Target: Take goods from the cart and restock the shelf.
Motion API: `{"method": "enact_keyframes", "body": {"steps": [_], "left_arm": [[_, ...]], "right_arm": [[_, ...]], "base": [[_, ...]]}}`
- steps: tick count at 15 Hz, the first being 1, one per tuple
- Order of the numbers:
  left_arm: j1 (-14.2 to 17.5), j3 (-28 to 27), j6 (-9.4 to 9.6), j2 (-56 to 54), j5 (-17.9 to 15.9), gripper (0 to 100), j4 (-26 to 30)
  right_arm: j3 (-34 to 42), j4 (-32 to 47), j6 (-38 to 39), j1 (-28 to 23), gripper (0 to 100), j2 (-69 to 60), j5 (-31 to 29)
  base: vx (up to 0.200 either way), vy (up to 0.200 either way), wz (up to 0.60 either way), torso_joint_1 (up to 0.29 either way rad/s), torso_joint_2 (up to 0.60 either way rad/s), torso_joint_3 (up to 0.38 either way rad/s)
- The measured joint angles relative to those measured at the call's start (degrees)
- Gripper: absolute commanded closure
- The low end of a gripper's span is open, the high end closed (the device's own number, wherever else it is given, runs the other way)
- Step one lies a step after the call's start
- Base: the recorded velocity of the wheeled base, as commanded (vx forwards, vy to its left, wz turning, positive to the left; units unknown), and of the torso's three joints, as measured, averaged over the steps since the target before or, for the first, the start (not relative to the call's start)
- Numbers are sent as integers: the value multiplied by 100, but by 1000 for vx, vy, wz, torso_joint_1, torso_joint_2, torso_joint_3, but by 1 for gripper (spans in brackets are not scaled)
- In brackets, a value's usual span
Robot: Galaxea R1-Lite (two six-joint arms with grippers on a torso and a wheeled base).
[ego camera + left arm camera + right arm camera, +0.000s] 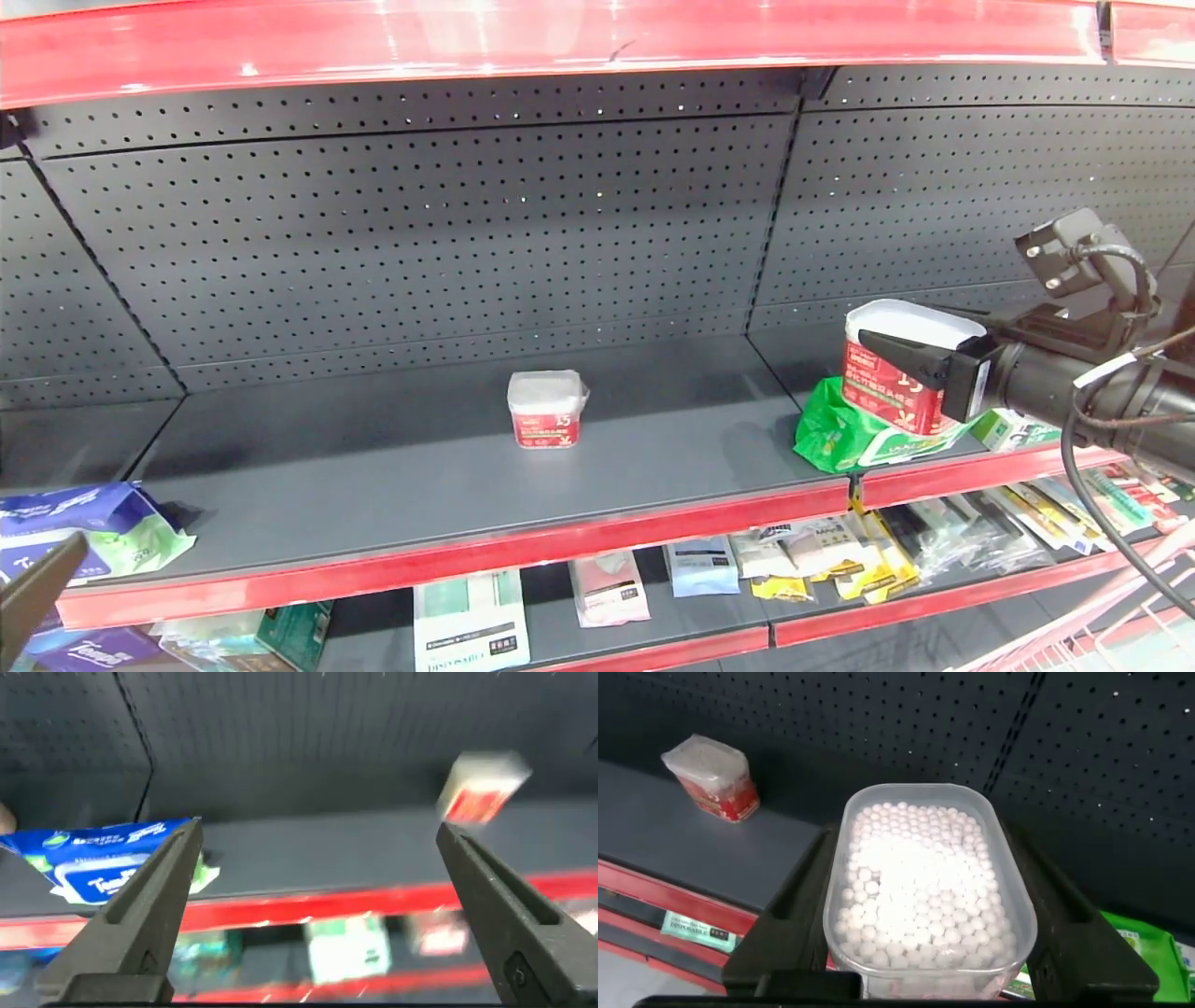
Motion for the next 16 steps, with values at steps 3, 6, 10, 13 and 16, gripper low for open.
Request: {"method": "enact_keyframes", "body": {"steps": [3,6,10,13,16], "left_arm": [[0,-311,608,1362,-828,0,-101],[2,-783,1325,2667,-1654,0,-266],[-112,-1827,2647,4464,-2336,0,-419],[-518,-2437,3110,5435,-2543,0,-435],[-925,-2888,3173,6075,-2679,0,-433]], "right_arm": [[-24,2,61,13,100,24,-9],[44,2,52,5,100,52,-24],[-50,5,16,10,100,223,-66],[-30,5,16,0,100,251,-73],[2,5,22,-20,100,239,-77]], "base": [[0,0,0,0,0,0],[0,0,0,0,0,0],[0,0,0,0,0,0],[0,0,0,0,0,0],[0,0,0,0,0,0]]}}
